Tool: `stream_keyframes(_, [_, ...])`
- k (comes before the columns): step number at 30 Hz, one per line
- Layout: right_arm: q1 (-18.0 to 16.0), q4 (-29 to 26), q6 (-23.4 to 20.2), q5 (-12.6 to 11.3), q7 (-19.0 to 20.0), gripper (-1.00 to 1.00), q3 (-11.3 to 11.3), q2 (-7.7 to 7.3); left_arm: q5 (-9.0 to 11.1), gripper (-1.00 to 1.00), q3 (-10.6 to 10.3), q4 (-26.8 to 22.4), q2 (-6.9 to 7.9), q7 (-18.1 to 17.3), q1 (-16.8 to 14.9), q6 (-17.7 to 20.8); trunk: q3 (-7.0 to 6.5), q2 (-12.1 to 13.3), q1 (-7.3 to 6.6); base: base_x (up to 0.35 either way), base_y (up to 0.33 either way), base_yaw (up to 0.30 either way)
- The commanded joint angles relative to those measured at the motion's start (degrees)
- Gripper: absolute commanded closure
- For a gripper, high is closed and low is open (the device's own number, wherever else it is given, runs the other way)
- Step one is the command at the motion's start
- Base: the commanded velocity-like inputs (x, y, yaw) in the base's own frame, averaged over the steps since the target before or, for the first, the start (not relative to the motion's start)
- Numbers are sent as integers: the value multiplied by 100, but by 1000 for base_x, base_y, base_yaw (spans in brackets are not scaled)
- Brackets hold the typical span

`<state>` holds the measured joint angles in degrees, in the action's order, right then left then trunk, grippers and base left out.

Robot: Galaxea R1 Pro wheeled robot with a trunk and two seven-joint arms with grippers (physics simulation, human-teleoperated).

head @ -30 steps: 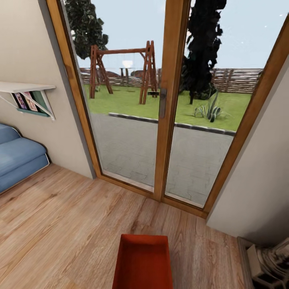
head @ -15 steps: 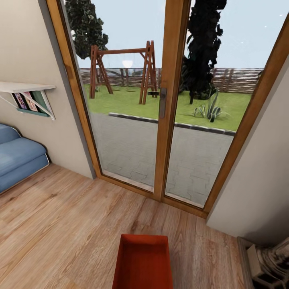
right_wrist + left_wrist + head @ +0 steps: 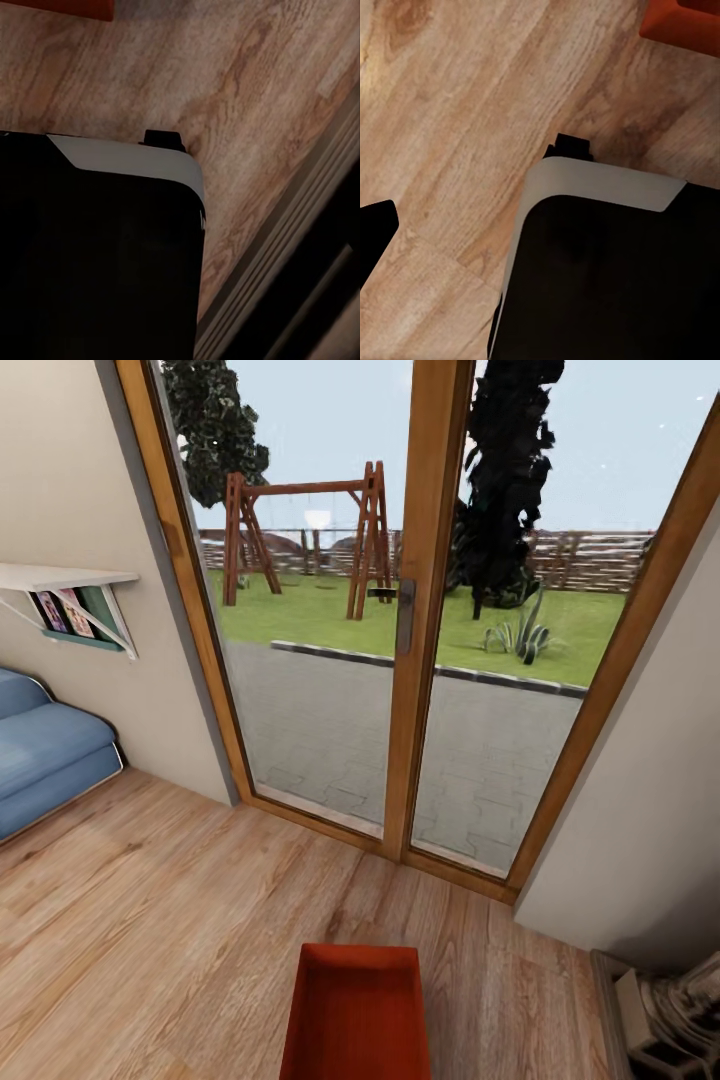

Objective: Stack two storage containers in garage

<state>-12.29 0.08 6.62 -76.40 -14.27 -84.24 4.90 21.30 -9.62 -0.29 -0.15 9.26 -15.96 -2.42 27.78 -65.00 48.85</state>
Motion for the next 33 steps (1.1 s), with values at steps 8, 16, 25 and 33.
stream_keyframes(8, [-2,1,14,-42,-15,-100,-48,-5,50,-100,-48,5,-1,8,-1,-13,13,-3,0,0,0,0])
stream_keyframes(16, [-2,1,12,-33,-15,-100,-49,-2,50,-100,-48,3,-2,6,-2,-13,43,-3,0,0,0,0])
stream_keyframes(25, [-2,1,10,-39,-15,-100,-51,2,50,-100,-48,3,-2,6,-1,-13,45,-3,0,0,0,0])
stream_keyframes(33, [-2,1,14,-33,-15,-100,-50,-3,50,-100,-48,5,-2,6,-3,-13,97,-3,0,0,0,0])
